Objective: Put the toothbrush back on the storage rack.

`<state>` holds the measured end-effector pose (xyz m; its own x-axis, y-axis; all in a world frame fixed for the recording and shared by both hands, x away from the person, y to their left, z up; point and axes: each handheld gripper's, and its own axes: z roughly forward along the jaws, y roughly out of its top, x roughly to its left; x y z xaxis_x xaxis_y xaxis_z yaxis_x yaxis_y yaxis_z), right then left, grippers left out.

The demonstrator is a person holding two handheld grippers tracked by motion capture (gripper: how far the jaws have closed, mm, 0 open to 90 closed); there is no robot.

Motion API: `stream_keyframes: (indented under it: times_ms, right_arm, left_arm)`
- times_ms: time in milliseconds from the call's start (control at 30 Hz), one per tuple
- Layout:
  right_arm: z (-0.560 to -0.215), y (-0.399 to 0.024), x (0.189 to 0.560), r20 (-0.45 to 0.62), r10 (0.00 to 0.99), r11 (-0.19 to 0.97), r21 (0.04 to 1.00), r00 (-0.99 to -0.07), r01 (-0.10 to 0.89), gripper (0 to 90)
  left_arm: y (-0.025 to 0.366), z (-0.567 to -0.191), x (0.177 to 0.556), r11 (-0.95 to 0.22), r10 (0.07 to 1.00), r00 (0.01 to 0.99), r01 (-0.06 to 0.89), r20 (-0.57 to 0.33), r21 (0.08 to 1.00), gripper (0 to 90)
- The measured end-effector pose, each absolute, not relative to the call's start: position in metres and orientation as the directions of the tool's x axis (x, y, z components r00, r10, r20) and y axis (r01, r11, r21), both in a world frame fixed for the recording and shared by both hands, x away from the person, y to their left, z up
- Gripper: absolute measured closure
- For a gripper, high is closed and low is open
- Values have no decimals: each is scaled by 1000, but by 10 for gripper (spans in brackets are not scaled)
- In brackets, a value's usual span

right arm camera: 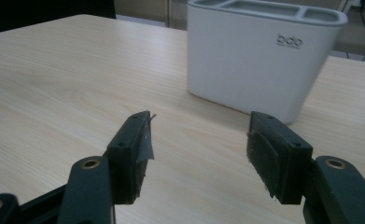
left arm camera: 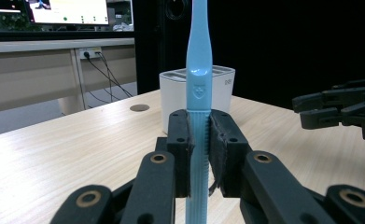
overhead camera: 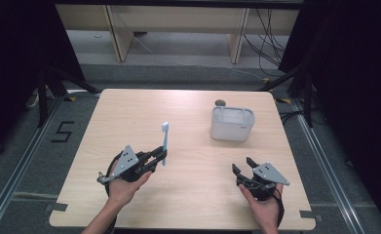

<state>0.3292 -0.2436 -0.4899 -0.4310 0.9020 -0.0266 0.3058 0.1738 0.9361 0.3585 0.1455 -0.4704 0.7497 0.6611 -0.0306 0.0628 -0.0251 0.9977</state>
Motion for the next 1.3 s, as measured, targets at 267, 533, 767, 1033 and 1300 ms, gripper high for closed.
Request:
stream_keyframes:
  times_ms: [267, 533, 767, 1033, 1300]
  right_arm:
    - [-476, -215, 334, 29, 859, 131, 952, -510, 276, 463]
    - [-458, -188, 339, 33, 818, 125, 964, -575, 233, 536]
    - [-444, -170, 345, 30, 786, 117, 973, -618, 197, 546]
    - [-436, -154, 350, 46, 753, 100, 978, -657, 184, 597]
    - [-429, -144, 353, 28, 735, 102, 983, -678, 151, 616]
  left_arm:
    - [143, -475, 358, -16, 660, 750, 62, -36, 998, 784]
    - [135, -479, 359, -23, 649, 760, 67, -37, 997, 785]
    - [123, -479, 362, -43, 634, 773, 69, -26, 997, 784]
    - [111, -479, 363, -57, 626, 779, 84, -30, 995, 784]
    - [100, -478, 365, -69, 630, 776, 88, -25, 994, 784]
